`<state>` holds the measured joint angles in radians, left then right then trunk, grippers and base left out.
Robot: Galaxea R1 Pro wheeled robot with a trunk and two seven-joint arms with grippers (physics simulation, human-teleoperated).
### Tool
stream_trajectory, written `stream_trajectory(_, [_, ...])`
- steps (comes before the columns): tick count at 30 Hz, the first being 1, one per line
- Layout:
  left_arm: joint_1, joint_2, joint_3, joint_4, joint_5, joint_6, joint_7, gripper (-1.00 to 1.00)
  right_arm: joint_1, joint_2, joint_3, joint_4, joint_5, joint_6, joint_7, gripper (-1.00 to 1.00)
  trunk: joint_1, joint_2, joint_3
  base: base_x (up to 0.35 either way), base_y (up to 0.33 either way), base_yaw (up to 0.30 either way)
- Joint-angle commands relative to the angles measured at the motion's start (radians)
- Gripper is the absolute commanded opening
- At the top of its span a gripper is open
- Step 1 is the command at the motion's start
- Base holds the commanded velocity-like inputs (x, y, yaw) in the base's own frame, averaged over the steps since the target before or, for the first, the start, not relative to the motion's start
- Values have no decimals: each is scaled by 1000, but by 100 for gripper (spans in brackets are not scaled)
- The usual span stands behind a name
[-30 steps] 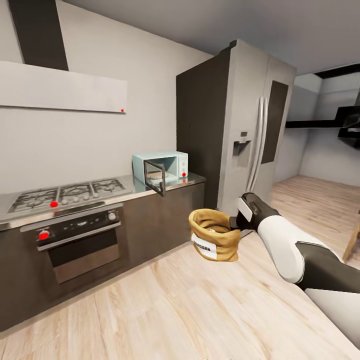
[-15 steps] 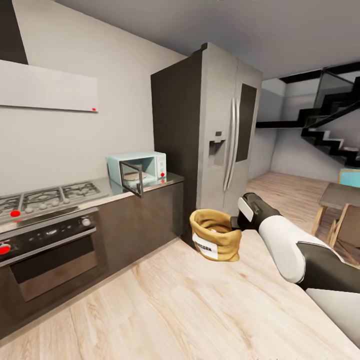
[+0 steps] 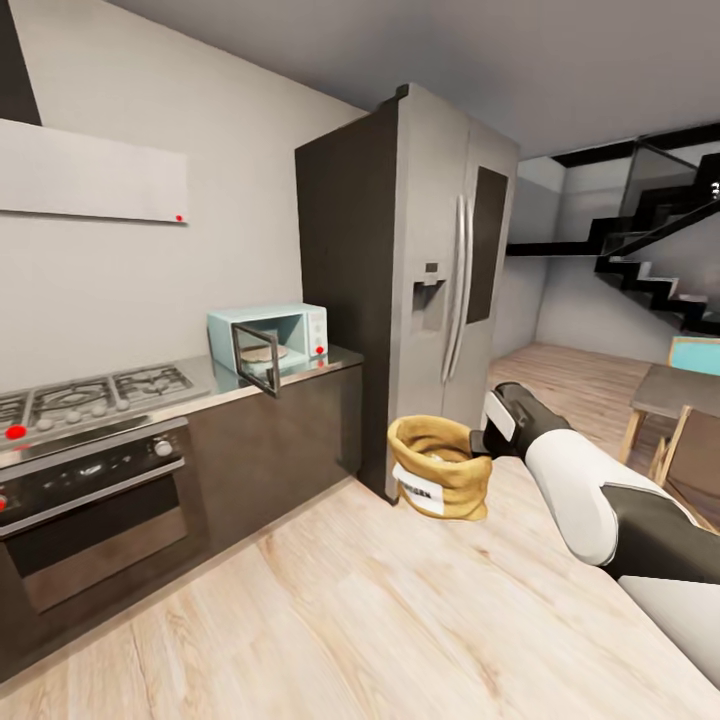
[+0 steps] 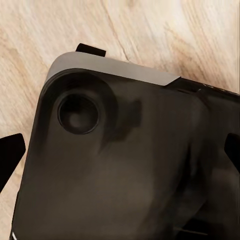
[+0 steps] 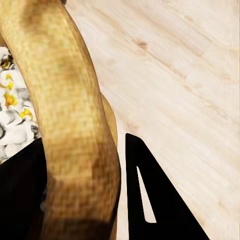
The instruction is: In the kitchen, take the popcorn bag from the countertop, put it into the microwave, and heat it until the popcorn is cooked so the cooked popcorn ends up inside the bag.
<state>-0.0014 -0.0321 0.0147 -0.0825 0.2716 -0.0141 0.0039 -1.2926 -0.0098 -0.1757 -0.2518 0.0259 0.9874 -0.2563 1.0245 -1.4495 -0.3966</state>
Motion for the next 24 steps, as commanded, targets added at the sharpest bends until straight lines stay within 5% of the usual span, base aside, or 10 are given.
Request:
stream_trajectory(1, [0, 0, 1, 0, 4, -1, 0, 100, -1, 1, -7, -2, 2, 3, -3, -100, 0, -1, -1, 286, 0, 0])
stream_trajectory(24, [0, 0, 1, 0, 5, -1, 1, 100, -1, 7, -2, -4, 16, 3, -6, -100, 0, -1, -1, 320, 0, 0])
